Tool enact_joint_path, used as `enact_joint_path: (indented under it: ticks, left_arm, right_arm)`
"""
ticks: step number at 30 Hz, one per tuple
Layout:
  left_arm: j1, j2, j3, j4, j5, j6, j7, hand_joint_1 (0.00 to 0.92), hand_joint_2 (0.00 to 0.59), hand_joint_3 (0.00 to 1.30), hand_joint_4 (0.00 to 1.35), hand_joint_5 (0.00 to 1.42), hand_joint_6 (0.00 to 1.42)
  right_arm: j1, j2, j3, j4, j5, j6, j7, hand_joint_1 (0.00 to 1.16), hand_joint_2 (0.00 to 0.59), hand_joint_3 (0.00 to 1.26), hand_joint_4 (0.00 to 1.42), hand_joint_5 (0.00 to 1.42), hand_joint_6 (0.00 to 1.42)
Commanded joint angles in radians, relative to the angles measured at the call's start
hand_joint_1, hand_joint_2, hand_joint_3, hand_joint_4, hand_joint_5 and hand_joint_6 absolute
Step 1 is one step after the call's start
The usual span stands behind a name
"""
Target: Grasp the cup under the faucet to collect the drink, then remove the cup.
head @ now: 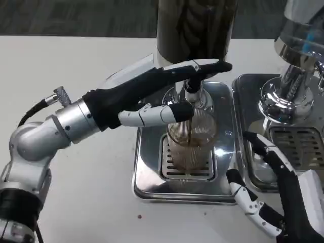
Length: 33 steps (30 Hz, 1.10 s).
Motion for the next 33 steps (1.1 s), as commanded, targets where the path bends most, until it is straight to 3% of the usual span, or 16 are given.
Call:
enact_joint_path:
  ticks: [1, 9, 14, 33]
  left_arm:
    - [0.015, 0.009, -0.028, 0.014, 0.038, -0.009, -0.007, 0.0, 0.115, 0.17, 0.07, 0.09, 0.02]
    - [0.012, 0.014, -0.037, 0.021, 0.042, -0.017, 0.013, 0.0, 0.118, 0.17, 0.08, 0.09, 0.02]
    - [0.01, 0.017, -0.04, 0.023, 0.041, -0.021, 0.018, 0.0, 0.12, 0.17, 0.08, 0.09, 0.02]
    - [0.015, 0.027, -0.038, 0.028, 0.039, -0.022, 0.03, 0.0, 0.124, 0.19, 0.1, 0.09, 0.04]
  right_arm:
    - [-0.026, -0.014, -0.009, -0.005, 0.049, -0.022, 0.061, 0.55, 0.269, 0.13, 0.1, 0.17, 0.2]
    - [-0.066, -0.029, -0.018, 0.001, 0.109, -0.021, 0.171, 0.62, 0.222, 0.0, 0.01, 0.07, 0.14]
    - [-0.105, -0.048, -0.019, 0.025, 0.148, -0.016, 0.246, 0.66, 0.214, 0.0, 0.0, 0.01, 0.11]
    - [-0.185, -0.031, -0.017, 0.09, 0.106, 0.049, 0.259, 0.81, 0.207, 0.0, 0.0, 0.07, 0.19]
